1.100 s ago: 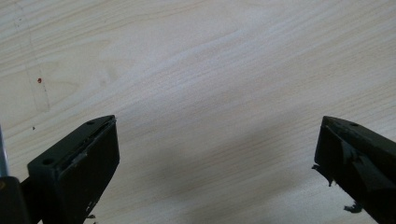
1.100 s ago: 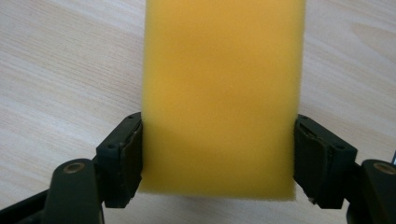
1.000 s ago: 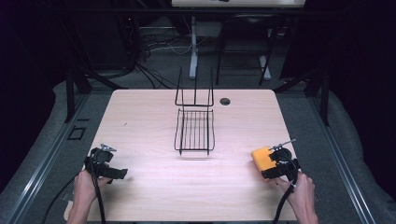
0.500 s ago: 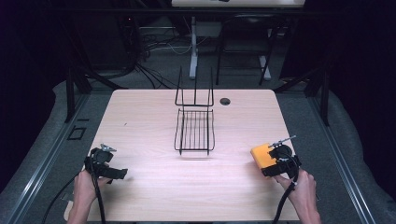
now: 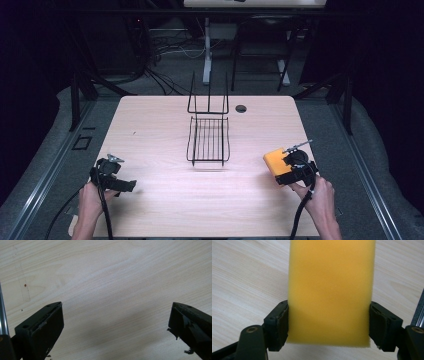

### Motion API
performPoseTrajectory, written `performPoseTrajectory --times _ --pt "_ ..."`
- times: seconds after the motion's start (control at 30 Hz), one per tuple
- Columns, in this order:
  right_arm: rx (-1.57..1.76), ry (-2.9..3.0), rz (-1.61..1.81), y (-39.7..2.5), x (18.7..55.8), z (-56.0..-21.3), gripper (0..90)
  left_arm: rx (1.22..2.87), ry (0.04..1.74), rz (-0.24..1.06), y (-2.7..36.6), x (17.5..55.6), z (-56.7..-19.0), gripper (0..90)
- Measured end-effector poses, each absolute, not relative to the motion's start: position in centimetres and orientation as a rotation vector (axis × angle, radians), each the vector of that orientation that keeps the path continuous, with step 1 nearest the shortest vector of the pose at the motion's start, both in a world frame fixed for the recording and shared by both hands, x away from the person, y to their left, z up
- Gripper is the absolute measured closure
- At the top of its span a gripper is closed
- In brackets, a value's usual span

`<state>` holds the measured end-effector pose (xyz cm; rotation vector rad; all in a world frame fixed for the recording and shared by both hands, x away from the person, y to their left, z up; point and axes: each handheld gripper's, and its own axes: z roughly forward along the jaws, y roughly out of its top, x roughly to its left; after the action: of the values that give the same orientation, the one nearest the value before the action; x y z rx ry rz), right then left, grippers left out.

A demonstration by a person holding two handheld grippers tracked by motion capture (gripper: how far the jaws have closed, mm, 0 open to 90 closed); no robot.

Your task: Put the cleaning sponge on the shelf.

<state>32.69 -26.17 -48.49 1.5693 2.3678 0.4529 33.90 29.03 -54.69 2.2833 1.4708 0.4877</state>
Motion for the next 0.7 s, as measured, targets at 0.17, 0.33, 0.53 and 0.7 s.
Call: performPoseTrajectory --times 0.17,0.33,0.53,0.7 --pt "1.549 2.389 0.461 -25.6 33.0 -48.2 26.4 2.277 1.468 0.496 29.1 33.9 -54.7 0.0" --pt "1.527 2.393 0.477 -24.9 33.3 -48.0 26.5 2.278 1.466 0.497 29.1 33.9 -54.6 0.0" --pt "1.508 2.395 0.508 -24.0 33.5 -47.8 26.7 2.278 1.458 0.498 29.1 33.9 -54.7 0.0" --pt "1.481 2.401 0.509 -23.5 33.7 -47.5 26.8 2.279 1.456 0.497 29.1 33.9 -54.6 0.0"
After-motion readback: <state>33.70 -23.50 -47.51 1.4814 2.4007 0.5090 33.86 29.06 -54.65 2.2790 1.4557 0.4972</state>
